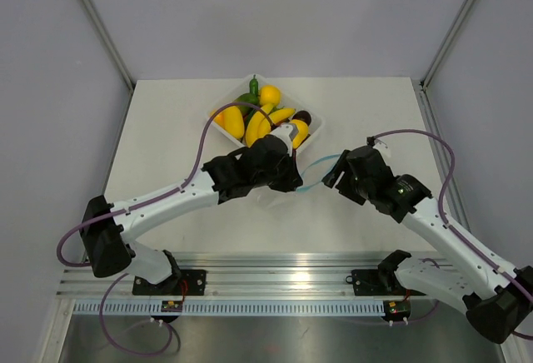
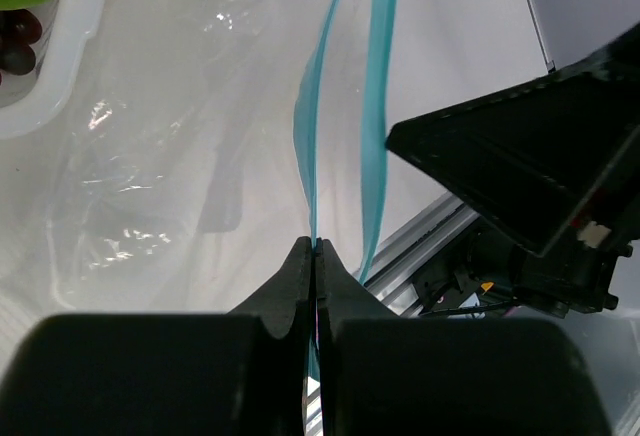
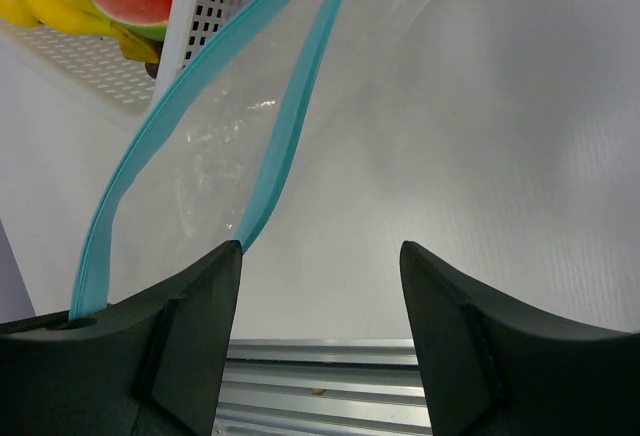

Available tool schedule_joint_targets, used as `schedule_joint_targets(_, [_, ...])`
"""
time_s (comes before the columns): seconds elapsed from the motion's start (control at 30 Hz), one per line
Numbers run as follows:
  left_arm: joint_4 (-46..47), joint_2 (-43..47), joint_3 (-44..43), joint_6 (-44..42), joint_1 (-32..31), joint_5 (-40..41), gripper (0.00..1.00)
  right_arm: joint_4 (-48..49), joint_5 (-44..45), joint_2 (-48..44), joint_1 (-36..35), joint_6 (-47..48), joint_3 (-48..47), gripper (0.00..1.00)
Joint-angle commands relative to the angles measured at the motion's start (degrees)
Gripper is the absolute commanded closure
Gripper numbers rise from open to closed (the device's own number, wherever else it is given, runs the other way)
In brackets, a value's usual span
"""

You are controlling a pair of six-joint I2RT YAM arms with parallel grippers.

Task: Place the food in the zip-top bag and seal the zipper
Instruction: Open the zipper of the food storage bag at the center of the board.

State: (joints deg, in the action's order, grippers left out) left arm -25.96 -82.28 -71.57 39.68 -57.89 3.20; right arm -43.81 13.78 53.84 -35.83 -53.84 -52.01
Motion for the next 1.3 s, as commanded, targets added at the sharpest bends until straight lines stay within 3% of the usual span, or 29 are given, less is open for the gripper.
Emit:
schedule_joint_targets(0.0, [3.28, 2.21, 0.82, 0.92, 0.23, 1.02, 1.0, 6.01, -2.62, 1.96, 0.59, -1.88, 0.15, 0.28])
schedule_joint_targets(0.3, [3.54, 4.06, 2.22, 0.66, 0.76, 1.46, 1.0, 11.55, -6.39, 5.13, 1.9, -2.84, 2.52, 0.31])
schedule_joint_targets(0.4, [3.54, 4.67, 2.75, 0.66, 0.93, 1.72, 1.0, 14.19, -8.68, 4.69, 2.7, -4.42, 5.77, 0.42])
schedule_joint_targets(0.43, [3.72, 4.93, 2.93, 0.75, 1.02, 1.81, 1.0, 14.28, -8.94, 4.43, 3.31, -4.51, 6.04, 0.57])
schedule_joint_targets(0.53, [3.54, 5.2, 2.84, 0.84, 1.64, 1.63, 1.0, 12.45, -7.55, 3.55, 4.63, -3.73, 5.61, 0.78])
schedule_joint_targets(0.57, [3.19, 5.2, 2.67, 0.58, 1.73, 1.54, 1.0, 11.65, -6.84, 3.2, 4.98, -3.11, 4.99, 0.9])
schedule_joint_targets(0.63, [3.19, 5.29, 2.4, 0.57, 2.08, 1.37, 1.0, 8.07, -3.7, 2.67, 5.69, -0.57, 1.84, 0.99])
schedule_joint_targets(0.93, [3.54, -3.06, -14.2, -0.75, 2.17, -5.57, 1.0, -10.04, 18.0, 3.19, 7.36, 17.35, -25.31, 1.0])
schedule_joint_targets(1.03, [5.38, -4.29, -16.67, 0.13, 2.17, -8.12, 1.0, -14.87, 20.57, 4.77, 7.36, 24.21, -35.07, 1.0])
schedule_joint_targets(1.17, [7.93, -4.38, -14.31, 1.54, 2.17, -9.88, 1.0, -20.16, 16.38, 8.37, 7.44, 30.19, -40.89, 1.0])
schedule_joint_targets(1.27, [9.16, -5.08, -8.69, 2.24, 2.17, -9.88, 1.0, -20.97, 9.79, 11.1, 7.36, 30.73, -36.43, 1.0])
